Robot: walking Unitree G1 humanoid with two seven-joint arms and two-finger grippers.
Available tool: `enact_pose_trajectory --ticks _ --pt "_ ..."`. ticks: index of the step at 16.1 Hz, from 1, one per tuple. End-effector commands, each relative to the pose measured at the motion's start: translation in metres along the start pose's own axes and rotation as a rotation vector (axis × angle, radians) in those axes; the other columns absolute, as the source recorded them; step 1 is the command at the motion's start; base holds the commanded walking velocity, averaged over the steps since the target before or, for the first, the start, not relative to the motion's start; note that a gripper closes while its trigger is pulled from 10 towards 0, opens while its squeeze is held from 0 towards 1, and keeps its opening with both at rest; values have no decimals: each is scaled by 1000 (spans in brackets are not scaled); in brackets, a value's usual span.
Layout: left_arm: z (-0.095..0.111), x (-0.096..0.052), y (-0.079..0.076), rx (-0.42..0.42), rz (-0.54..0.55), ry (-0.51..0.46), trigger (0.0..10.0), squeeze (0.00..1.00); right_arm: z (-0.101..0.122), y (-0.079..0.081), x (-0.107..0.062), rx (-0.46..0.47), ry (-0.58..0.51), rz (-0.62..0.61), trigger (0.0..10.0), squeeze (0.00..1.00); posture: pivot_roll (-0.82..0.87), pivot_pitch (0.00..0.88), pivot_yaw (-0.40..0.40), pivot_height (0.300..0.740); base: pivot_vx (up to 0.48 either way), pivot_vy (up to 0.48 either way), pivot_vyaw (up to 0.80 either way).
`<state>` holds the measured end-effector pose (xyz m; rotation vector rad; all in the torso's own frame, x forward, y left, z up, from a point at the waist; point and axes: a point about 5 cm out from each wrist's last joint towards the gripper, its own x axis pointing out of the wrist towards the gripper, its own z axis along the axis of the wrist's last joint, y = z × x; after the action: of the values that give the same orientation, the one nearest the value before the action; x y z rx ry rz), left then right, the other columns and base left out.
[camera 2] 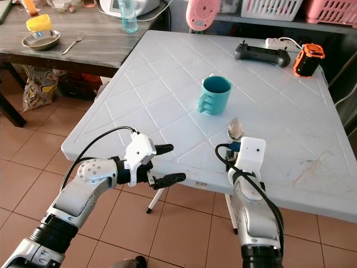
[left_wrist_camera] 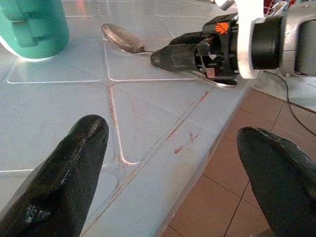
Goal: Setting the table
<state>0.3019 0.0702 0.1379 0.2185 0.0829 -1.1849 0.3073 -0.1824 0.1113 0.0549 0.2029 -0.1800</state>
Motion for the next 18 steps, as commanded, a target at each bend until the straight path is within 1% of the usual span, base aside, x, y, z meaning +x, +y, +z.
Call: enact_pose_trajectory --ticks 1,5,9,12,14,18 --pt "1 2 0 15 -10 13 10000 0 -2 -1 3 4 21 7 0 0 205 132 29 740 0 0 0" --pt "1 2 1 17 -8 16 10000 0 -2 8 9 -14 39 75 0 0 211 135 31 740 0 0 0" --pt "2 2 1 19 -7 16 10000 0 -1 12 13 -12 44 100 0 0 214 135 30 740 0 0 0" --pt "3 3 1 22 -6 16 10000 0 -4 17 12 0 52 109 0 0 216 133 29 740 0 0 0" --pt "3 3 1 23 -6 17 10000 0 -9 17 11 11 68 107 0 0 214 131 31 740 0 0 0" --pt "3 4 0 25 -11 18 10000 0 -13 12 9 29 86 87 0 0 210 132 33 740 0 0 0"
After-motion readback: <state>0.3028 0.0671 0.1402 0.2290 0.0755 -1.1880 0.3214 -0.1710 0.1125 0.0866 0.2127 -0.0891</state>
